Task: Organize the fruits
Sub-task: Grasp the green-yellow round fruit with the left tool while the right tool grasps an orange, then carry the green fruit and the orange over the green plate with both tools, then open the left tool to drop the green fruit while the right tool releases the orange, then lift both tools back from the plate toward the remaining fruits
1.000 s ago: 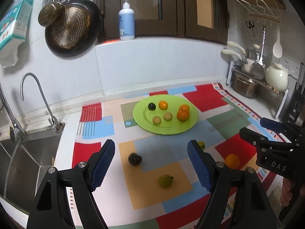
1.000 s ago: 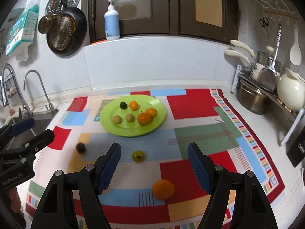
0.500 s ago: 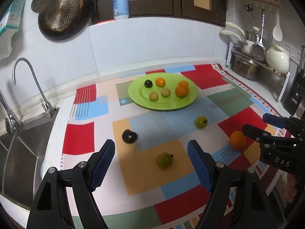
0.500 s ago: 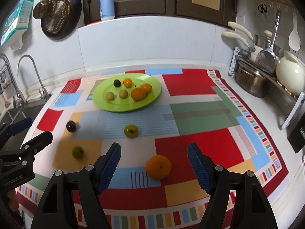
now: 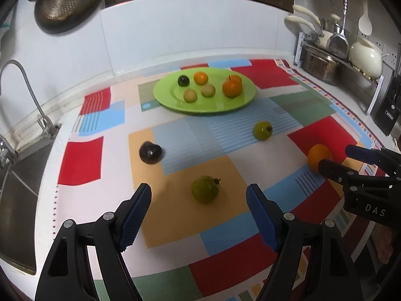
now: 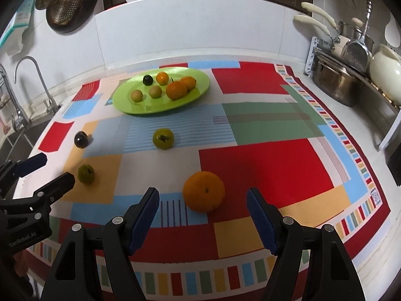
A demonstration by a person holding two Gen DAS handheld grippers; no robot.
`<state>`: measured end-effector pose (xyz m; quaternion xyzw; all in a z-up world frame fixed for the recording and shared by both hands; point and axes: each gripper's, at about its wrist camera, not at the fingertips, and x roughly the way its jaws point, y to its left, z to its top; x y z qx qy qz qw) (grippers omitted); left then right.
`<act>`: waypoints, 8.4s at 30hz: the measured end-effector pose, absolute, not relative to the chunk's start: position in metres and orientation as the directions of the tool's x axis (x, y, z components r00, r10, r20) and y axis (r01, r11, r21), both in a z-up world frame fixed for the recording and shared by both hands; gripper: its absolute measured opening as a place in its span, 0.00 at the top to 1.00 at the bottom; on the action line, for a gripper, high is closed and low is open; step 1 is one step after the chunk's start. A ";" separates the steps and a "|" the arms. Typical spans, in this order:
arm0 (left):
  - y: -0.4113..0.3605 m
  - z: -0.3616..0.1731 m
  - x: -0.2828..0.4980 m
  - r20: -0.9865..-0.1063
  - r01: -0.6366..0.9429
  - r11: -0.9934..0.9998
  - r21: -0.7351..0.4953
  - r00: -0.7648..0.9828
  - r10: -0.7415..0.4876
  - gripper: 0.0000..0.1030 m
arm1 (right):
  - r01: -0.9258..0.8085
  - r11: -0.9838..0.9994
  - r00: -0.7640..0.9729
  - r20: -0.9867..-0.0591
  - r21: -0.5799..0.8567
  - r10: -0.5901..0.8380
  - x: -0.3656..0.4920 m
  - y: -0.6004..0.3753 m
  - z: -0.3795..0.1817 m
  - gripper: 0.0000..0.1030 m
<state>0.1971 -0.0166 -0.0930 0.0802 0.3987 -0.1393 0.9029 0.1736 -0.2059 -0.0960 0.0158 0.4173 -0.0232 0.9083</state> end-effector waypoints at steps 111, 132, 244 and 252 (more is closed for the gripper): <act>-0.034 0.045 0.299 -0.530 0.402 0.916 -0.007 0.775 -0.344 0.72 | -0.145 0.989 0.853 -0.503 0.018 0.135 0.278 -0.177 0.042 0.59; -0.046 0.027 0.378 -0.583 0.414 0.910 0.001 0.740 -0.336 0.72 | -0.155 0.988 0.825 -0.548 0.022 0.141 0.356 -0.181 0.031 0.59; 0.025 0.006 0.249 -0.615 0.202 0.979 0.024 0.775 -0.144 0.25 | -0.085 0.995 0.786 -0.610 0.049 0.097 0.248 -0.161 0.005 0.33; 0.028 -0.027 0.246 -0.673 0.206 0.978 0.027 0.727 -0.134 0.24 | -0.067 0.997 0.754 -0.653 0.032 0.072 0.241 -0.156 -0.023 0.33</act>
